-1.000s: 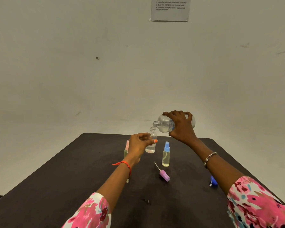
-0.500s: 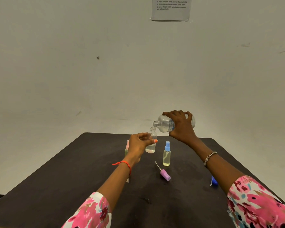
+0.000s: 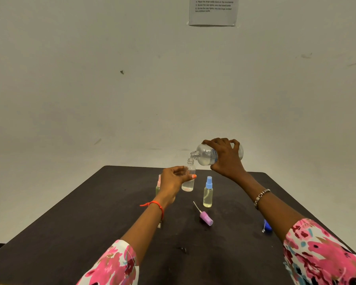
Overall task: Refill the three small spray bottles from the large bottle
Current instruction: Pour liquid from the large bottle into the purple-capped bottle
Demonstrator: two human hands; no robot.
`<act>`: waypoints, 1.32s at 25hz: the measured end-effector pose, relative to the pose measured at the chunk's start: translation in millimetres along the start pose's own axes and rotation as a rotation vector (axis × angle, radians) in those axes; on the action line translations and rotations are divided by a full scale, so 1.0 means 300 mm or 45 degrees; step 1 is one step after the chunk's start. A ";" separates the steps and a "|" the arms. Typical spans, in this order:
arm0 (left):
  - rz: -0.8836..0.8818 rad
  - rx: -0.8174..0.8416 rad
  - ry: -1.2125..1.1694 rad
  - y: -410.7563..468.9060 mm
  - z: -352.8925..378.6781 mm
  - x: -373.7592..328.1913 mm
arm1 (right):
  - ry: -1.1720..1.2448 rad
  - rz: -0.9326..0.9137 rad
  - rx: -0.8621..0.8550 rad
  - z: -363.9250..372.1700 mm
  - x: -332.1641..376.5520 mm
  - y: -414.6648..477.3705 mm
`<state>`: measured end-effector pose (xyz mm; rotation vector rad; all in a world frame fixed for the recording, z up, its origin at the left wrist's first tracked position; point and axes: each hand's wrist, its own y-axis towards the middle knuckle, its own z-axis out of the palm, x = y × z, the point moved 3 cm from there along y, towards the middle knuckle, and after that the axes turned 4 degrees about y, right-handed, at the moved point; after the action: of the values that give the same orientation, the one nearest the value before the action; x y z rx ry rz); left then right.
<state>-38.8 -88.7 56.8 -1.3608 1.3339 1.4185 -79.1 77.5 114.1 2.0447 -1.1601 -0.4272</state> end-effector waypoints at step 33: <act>0.011 0.026 -0.047 -0.021 -0.009 0.003 | -0.006 -0.011 -0.016 0.000 0.015 -0.008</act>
<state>-32.2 -90.3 55.0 -1.3114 1.3280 1.4253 -75.2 74.5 112.7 2.0394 -1.1488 -0.4423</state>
